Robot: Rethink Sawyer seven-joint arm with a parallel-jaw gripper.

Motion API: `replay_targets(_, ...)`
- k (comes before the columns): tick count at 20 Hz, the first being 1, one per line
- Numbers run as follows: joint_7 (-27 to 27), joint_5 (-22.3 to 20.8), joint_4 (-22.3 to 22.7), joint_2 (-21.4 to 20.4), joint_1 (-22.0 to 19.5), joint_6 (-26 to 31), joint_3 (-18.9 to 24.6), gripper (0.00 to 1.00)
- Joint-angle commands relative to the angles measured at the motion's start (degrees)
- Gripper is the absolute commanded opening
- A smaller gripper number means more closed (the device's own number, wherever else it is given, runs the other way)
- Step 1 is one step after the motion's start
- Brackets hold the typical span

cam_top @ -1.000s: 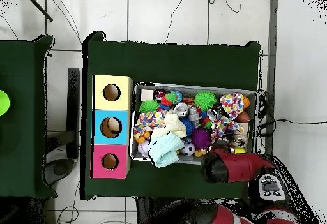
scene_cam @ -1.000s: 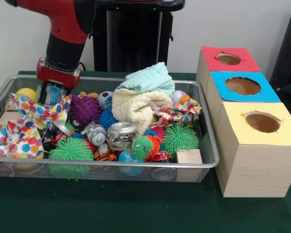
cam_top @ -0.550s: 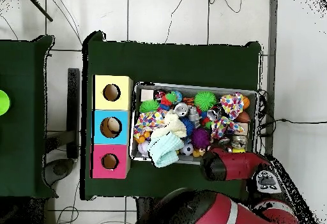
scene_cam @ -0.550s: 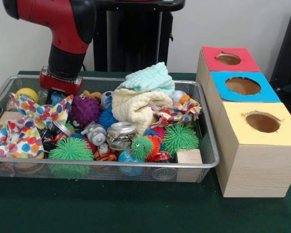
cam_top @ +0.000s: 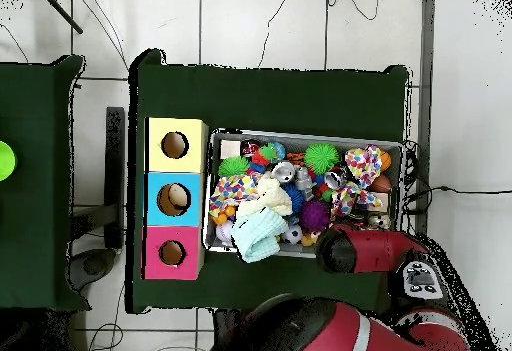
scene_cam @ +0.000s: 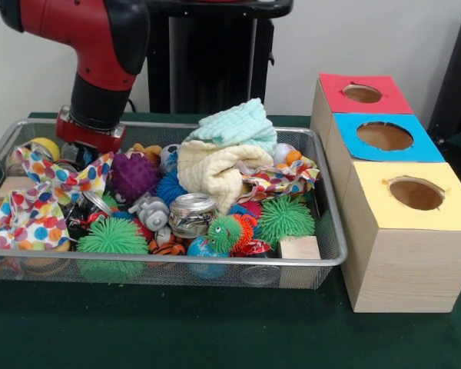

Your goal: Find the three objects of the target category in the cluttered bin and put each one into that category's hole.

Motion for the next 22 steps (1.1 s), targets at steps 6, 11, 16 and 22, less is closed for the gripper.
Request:
replay_targets(6,-1.5,0.9,4.9,-3.4,-7.3,5.4,11.6,0.00)
replay_targets(11,-4.4,3.2,11.9,-12.5,-10.8,11.3,16.9,0.00)
replay_targets(16,-6.2,4.7,13.9,-16.7,-12.8,15.3,20.8,0.00)
replay_targets(22,-5.7,4.0,14.8,-17.7,-14.8,14.7,24.1,0.00)
